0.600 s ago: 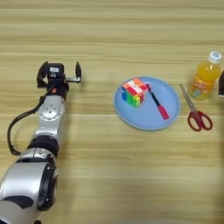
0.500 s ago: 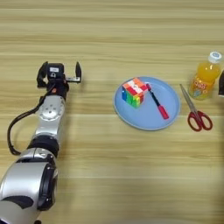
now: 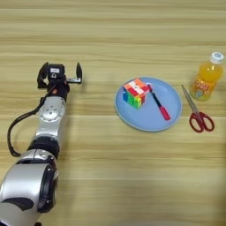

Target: Move the objects on the table

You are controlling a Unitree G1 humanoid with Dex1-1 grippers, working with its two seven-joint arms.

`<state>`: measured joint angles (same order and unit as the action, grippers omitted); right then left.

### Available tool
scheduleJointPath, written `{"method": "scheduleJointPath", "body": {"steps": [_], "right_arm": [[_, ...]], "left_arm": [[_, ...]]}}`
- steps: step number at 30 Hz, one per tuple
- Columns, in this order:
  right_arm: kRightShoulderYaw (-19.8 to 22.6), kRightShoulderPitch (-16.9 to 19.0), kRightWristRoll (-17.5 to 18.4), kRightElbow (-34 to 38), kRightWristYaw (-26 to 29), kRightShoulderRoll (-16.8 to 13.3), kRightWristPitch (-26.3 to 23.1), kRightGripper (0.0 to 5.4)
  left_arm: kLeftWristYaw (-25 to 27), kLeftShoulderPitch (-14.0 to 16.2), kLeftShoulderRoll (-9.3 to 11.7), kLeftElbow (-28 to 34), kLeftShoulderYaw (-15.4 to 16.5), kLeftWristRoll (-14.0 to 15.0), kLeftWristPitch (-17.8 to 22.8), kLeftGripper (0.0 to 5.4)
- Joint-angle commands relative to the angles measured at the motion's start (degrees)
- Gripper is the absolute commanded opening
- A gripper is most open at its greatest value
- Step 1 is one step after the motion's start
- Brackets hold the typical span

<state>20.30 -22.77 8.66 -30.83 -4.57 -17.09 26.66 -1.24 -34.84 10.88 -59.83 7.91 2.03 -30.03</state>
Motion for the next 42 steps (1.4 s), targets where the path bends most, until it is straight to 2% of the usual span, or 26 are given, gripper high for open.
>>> {"method": "scheduleJointPath", "body": {"steps": [1, 7, 13, 18, 21, 25, 31, 36, 42], "right_arm": [[-1.8, 0.6, 1.8, 4.2, 3.7, 1.6, -0.6, 5.38], [-5.3, 1.8, 3.6, 13.9, 10.1, 1.0, -5.7, 5.38], [-8.1, 2.8, 4.6, 22.7, 13.2, 2.8, -8.2, 5.38], [-11.5, 2.7, 2.1, 18.5, 15.1, 3.8, -11.5, 5.38], [-11.6, 1.8, 0.8, 14.1, 14.5, 4.0, -12.6, 5.38], [-11.3, 1.2, 0.0, 12.2, 14.4, 3.7, -12.2, 5.38], [-10.3, 0.2, -0.2, 7.9, 13.6, 3.9, -11.8, 5.38], [-10.5, -0.7, 0.4, 3.9, 14.3, 4.2, -14.8, 5.38], [-10.9, -1.3, 0.2, 1.9, 15.2, 4.2, -16.0, 5.38]], "left_arm": [[-0.6, -1.0, 0.4, -0.9, -0.4, -1.2, 0.8, 5.40], [-1.0, -0.9, 0.2, -0.8, -0.6, -1.5, 0.9, 5.40], [-1.1, -1.0, 0.1, -0.9, -0.6, -1.6, 1.0, 5.40], [-1.0, -1.1, 0.1, -1.0, -0.4, -1.8, 1.0, 5.40], [-1.0, -1.1, 0.1, -1.0, -0.3, -1.9, 1.0, 5.40], [-0.9, -0.9, 0.1, -0.7, -0.3, -1.9, 1.0, 5.40], [-0.8, -0.8, 0.2, -0.6, -0.2, -1.9, 1.0, 5.40], [-0.8, -0.8, 0.1, -0.6, -0.2, -1.9, 1.0, 5.40], [-0.8, -0.8, 0.1, -0.6, -0.2, -2.0, 1.0, 5.40]]}}
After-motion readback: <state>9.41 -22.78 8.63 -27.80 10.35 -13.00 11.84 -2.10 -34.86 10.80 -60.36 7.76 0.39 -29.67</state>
